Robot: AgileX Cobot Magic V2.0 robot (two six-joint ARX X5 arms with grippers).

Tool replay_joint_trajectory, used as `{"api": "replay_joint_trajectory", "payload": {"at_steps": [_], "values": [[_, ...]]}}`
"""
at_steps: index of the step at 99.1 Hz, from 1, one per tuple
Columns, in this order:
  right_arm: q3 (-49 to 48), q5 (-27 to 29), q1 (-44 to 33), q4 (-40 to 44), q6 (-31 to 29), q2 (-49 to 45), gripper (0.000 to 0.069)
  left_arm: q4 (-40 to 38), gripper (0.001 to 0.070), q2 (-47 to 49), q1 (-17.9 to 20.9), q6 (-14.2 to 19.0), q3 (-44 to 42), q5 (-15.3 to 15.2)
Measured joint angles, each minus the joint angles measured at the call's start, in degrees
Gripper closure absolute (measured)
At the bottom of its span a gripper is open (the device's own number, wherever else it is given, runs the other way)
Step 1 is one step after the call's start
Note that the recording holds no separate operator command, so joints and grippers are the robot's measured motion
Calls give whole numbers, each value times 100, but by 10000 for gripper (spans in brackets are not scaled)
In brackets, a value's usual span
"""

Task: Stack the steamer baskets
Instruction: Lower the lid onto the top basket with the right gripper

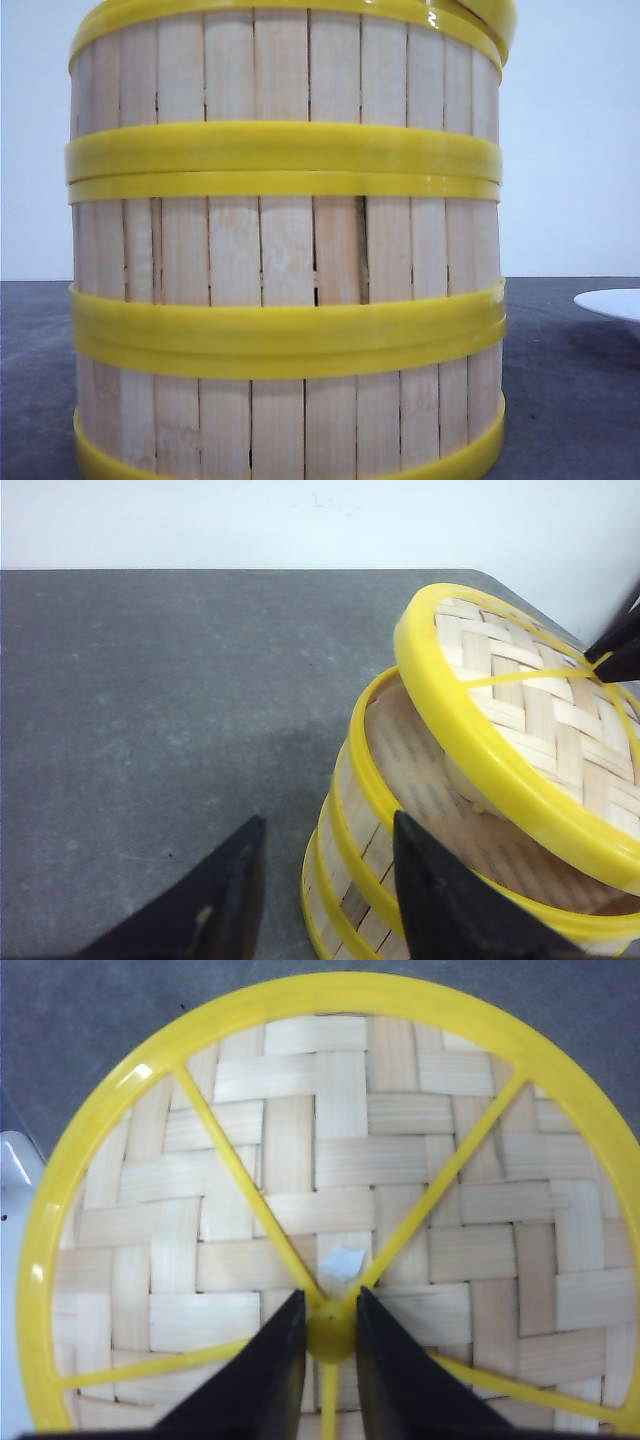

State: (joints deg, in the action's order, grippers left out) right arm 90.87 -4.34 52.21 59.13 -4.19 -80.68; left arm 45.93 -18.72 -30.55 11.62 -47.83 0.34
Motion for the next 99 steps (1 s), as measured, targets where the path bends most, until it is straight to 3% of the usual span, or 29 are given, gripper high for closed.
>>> {"api": "replay_joint_trajectory", "payload": {"at_steps": [99], "values": [[0, -7, 208, -264, 125, -527, 633, 13, 481, 0, 0, 0, 0, 0]]}}
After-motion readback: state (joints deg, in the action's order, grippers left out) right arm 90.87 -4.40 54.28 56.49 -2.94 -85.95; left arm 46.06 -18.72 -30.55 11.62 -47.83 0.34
